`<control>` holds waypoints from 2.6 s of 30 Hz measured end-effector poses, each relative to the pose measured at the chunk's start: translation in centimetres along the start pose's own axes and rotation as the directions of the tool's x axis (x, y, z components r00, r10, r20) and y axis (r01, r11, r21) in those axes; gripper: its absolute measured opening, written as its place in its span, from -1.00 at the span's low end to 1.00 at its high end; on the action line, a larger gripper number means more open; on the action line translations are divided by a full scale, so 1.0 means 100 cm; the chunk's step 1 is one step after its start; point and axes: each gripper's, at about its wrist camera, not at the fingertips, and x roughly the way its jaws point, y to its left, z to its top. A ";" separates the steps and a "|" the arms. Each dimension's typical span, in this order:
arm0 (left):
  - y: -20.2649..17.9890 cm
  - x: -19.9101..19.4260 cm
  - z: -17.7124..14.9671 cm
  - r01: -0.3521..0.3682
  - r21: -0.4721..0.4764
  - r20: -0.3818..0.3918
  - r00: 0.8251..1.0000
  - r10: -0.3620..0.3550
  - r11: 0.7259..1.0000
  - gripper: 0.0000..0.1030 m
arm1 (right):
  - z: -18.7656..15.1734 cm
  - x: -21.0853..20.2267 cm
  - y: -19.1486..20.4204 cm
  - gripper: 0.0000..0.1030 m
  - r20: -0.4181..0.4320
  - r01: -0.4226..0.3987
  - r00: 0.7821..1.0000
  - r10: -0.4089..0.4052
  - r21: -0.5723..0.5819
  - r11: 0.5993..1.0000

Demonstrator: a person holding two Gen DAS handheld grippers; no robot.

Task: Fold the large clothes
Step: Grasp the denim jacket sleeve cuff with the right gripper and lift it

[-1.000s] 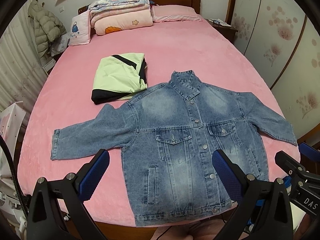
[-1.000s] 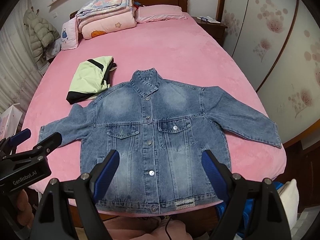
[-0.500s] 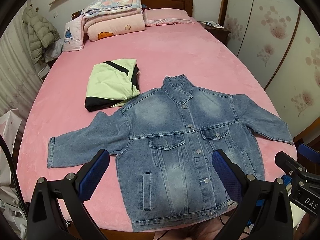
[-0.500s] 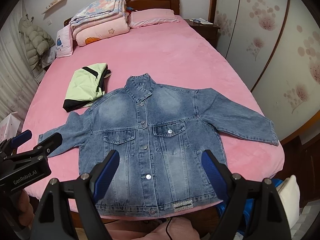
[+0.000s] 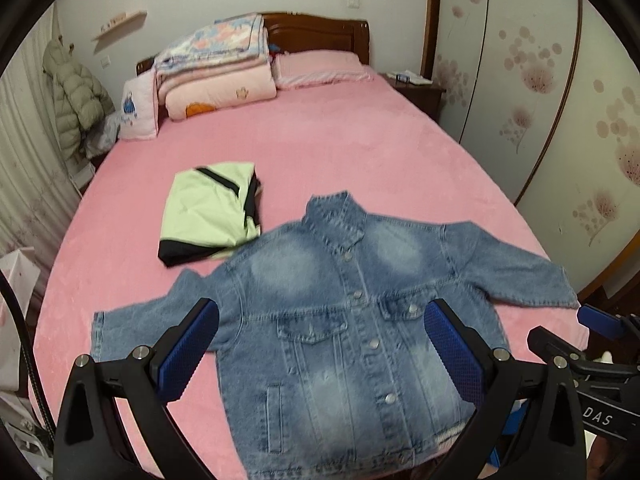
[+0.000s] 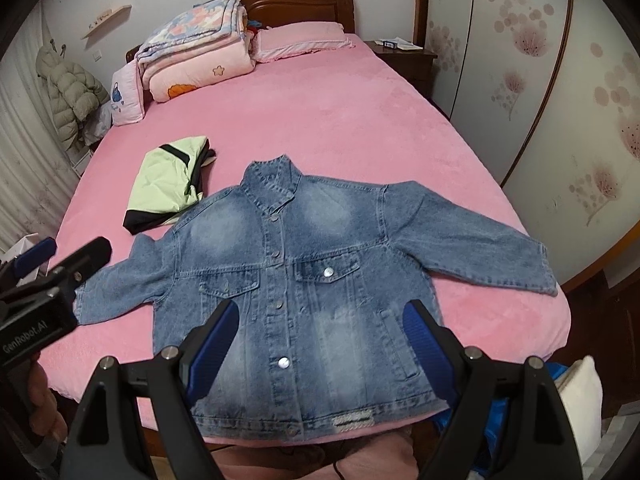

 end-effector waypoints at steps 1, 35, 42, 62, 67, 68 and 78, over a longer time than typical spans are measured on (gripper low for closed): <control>-0.006 -0.001 0.003 -0.005 0.002 0.011 1.000 0.005 1.000 0.98 | 0.002 0.001 -0.005 0.65 0.003 0.002 1.000 -0.002 -0.004 1.000; -0.341 0.255 0.053 0.077 -0.011 -0.337 0.939 -0.076 0.997 0.98 | -0.002 0.176 -0.412 0.64 -0.166 0.095 0.985 -0.039 0.347 0.933; -0.377 0.318 0.027 0.115 -0.015 -0.416 0.903 -0.111 0.993 0.98 | -0.051 0.199 -0.469 0.64 -0.202 0.115 0.979 -0.015 0.493 0.862; -0.420 0.339 0.010 0.140 0.081 -0.457 0.885 -0.088 0.987 0.98 | -0.070 0.260 -0.533 -0.64 -0.138 0.040 0.986 0.090 0.730 0.682; -0.402 0.318 0.023 0.131 0.069 -0.421 0.903 -0.090 0.989 0.98 | -0.036 0.224 -0.505 -0.69 -0.057 0.009 0.998 0.030 0.585 0.811; -0.395 0.310 0.026 0.128 0.070 -0.410 0.908 -0.088 0.989 0.98 | -0.024 0.215 -0.496 -0.70 -0.035 -0.003 0.999 0.027 0.552 0.834; -0.264 0.231 0.056 0.045 -0.032 -0.273 0.961 -0.052 0.999 0.98 | 0.084 0.148 -0.359 -0.74 0.164 -0.174 0.976 0.140 0.209 0.962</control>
